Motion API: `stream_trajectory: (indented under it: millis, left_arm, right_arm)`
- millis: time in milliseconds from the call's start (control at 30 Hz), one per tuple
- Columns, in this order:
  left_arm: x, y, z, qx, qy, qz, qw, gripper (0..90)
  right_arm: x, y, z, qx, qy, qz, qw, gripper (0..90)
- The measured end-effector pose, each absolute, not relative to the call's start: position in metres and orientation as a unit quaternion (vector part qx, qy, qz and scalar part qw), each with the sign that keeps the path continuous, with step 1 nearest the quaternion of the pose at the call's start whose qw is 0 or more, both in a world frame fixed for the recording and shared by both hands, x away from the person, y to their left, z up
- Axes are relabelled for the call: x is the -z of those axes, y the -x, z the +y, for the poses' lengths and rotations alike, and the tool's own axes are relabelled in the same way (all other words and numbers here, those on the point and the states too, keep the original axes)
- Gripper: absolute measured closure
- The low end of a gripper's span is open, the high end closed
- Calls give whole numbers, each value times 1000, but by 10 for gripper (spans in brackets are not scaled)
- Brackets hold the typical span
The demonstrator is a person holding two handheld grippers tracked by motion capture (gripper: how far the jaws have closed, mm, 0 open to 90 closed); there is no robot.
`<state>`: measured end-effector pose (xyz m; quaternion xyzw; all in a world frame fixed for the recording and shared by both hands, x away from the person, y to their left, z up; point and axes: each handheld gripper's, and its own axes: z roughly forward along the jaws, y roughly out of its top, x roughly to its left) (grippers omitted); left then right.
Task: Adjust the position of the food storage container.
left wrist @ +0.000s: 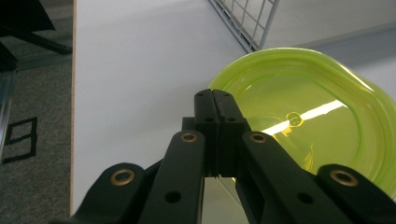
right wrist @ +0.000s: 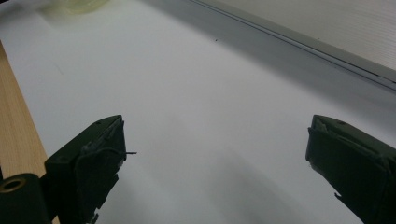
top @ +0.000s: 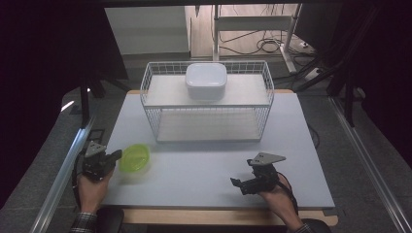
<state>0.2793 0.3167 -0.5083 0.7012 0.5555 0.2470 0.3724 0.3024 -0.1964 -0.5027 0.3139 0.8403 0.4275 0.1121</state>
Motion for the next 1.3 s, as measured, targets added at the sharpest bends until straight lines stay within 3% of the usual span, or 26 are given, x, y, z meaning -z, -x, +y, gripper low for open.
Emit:
stream_trajectory:
  millis: [833, 1300]
  left_arm:
    - [519, -288, 313, -221, -690, 587, 362, 900]
    - [516, -298, 262, -181, -720, 544, 390, 900]
  right_arm:
    - [506, -303, -194, -415, -313, 847, 107, 57]
    - [508, -303, -193, -409, -312, 851, 107, 57]
